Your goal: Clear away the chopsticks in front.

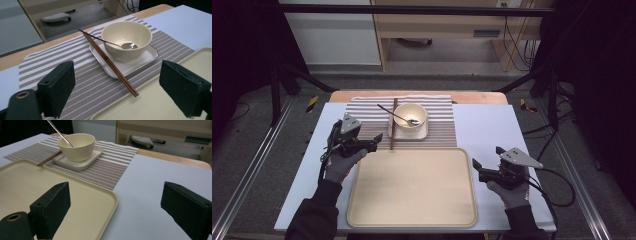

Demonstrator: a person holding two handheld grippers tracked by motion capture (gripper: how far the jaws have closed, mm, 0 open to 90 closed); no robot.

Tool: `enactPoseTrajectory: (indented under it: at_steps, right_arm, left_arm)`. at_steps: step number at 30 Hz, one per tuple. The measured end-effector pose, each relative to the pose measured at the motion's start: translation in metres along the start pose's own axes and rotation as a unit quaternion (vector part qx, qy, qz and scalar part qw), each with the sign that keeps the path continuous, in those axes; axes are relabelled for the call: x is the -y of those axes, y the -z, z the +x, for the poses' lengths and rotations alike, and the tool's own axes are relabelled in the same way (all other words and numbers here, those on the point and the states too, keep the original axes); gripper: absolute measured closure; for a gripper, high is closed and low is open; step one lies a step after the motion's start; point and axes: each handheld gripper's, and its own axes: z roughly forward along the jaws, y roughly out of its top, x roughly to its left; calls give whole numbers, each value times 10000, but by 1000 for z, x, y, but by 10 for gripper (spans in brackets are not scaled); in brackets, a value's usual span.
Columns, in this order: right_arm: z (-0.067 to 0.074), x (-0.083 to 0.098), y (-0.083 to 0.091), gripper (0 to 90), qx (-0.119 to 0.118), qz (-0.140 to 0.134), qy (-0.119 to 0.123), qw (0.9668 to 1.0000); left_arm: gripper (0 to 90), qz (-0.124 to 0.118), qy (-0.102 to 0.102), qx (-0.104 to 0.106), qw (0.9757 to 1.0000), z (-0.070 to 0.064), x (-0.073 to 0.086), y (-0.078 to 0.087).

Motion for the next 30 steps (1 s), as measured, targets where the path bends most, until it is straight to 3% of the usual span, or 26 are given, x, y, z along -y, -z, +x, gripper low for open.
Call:
enactPoseTrajectory:
  at_steps: [15, 27, 30]
  right_arm:
    - [0, 0, 0, 92, 29, 26, -1, 10000]
    - [1, 0, -2, 92, 7, 79, -12, 10000]
    - [0, 0, -2, 92, 24, 77, -8, 10000]
  left_arm:
    - [250, 483, 10, -78, 9988, 0, 2, -67]
    - [457, 781, 39, -152, 9968, 7, 7, -103]
    - [469, 838, 44, -128, 9964, 8, 8, -107]
